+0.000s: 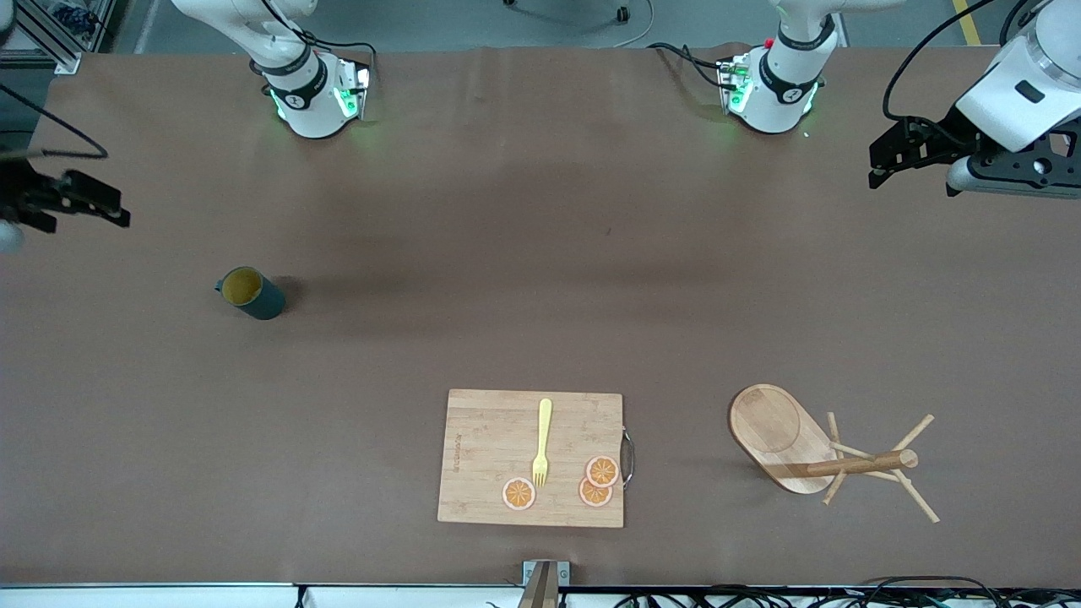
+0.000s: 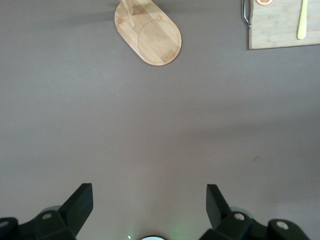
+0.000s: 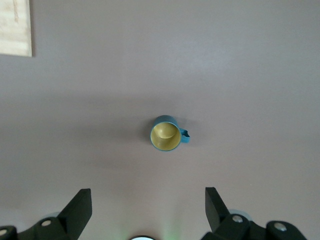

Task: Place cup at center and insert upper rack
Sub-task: 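Move the right gripper down toward the teal mug, then close the right gripper on the teal mug's rim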

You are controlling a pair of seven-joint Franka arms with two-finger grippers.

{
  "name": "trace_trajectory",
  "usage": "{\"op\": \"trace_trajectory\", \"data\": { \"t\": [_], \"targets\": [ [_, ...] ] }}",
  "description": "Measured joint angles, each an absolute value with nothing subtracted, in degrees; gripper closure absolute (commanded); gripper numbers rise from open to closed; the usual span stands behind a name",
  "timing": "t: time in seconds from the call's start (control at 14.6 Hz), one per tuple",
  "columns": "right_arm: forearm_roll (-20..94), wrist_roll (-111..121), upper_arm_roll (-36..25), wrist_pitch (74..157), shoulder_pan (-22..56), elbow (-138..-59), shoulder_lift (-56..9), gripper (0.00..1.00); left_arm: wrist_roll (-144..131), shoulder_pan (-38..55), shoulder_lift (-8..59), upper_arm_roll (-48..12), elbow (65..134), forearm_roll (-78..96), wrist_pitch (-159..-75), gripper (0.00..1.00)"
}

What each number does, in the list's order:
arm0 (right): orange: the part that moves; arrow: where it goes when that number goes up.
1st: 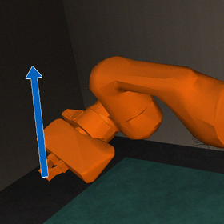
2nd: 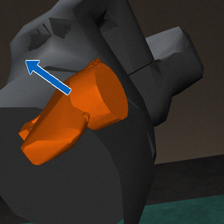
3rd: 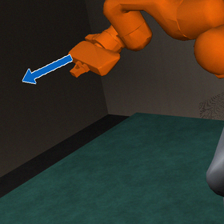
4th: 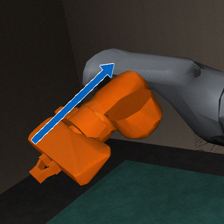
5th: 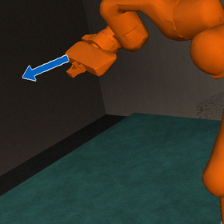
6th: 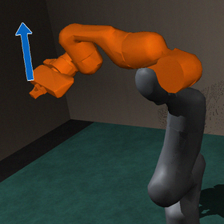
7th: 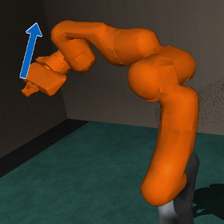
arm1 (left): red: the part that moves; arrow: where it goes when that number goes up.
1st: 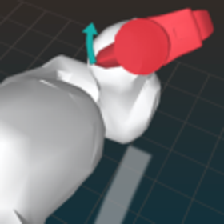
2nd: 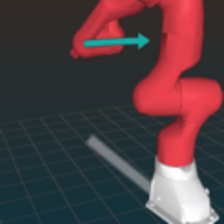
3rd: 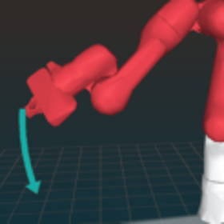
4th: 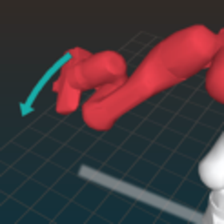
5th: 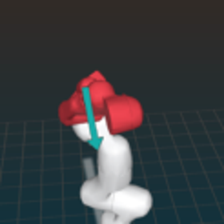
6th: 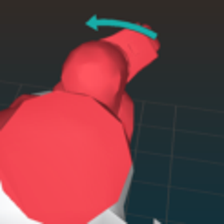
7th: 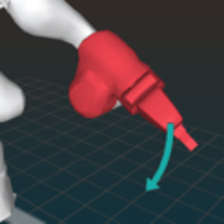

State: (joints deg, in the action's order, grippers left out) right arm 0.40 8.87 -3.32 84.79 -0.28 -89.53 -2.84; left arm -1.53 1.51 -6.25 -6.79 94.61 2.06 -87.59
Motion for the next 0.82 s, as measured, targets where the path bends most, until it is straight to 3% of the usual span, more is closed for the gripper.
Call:
{"op": "trace_trajectory", "data": {
  "t": [0.14,0.55,0.82],
  "targets": [
    [0.4,10.6,-3.2,87.5,-0.2,-93.4,-3.6,0.00,-1.5,1.5,-6.2,-6.7,94.6,2.1,-87.6,0.00],
    [0.4,17.0,-3.3,111.5,-0.4,-115.9,-3.8,0.00,-1.5,1.5,-6.2,-6.5,94.5,2.1,-88.3,0.00],
    [0.4,27.3,-3.8,124.3,-3.5,-125.7,-3.8,0.00,-1.5,1.4,-6.1,-6.5,94.6,2.1,-88.3,0.00]
  ]
}}
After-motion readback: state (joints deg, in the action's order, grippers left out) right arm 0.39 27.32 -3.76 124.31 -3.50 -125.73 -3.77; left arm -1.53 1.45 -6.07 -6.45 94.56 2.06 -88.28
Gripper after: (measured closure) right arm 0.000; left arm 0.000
